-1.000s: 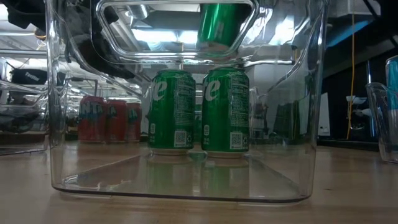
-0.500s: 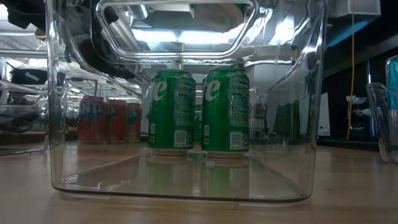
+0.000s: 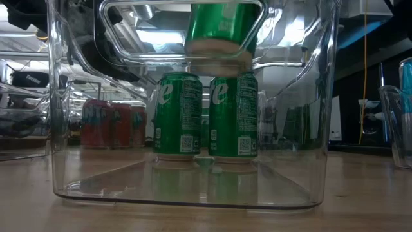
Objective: Sort soda cans
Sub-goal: Put the green soda can into the center transparent bin
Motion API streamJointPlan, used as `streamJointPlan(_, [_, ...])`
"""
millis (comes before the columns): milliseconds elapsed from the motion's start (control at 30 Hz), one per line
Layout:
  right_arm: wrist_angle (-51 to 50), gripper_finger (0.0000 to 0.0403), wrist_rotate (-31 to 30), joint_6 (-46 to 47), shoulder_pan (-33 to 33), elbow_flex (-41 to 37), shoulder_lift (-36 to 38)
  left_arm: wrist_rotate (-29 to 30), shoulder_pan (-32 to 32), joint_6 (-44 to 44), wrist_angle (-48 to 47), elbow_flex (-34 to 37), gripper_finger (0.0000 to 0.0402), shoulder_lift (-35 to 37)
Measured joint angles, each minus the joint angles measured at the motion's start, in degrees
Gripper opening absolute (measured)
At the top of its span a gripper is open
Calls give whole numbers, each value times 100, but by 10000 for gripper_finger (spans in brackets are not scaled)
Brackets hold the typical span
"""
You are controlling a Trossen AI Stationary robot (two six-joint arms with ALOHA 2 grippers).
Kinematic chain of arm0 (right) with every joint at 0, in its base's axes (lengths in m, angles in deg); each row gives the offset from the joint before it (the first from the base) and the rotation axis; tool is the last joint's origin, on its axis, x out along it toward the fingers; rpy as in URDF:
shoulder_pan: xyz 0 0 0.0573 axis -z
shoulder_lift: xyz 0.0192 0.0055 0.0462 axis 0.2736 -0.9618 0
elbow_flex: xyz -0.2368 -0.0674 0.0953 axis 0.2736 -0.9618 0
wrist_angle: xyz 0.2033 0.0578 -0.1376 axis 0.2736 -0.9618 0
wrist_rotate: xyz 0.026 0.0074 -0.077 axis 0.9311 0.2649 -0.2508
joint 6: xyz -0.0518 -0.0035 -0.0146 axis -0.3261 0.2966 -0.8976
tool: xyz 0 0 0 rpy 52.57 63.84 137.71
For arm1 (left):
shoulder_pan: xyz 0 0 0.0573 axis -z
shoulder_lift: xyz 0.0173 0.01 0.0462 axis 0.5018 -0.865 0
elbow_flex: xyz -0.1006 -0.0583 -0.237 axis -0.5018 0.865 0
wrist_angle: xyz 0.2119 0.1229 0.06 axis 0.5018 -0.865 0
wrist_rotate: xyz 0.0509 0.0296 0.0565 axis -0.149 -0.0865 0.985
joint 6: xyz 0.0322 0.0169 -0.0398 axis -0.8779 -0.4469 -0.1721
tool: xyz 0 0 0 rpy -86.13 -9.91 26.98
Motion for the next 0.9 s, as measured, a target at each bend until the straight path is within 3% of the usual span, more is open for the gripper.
streamJointPlan(900, [-33, 308, 53, -681, 195, 0, -1201, 0, 1, 4, -5, 0, 153, -3])
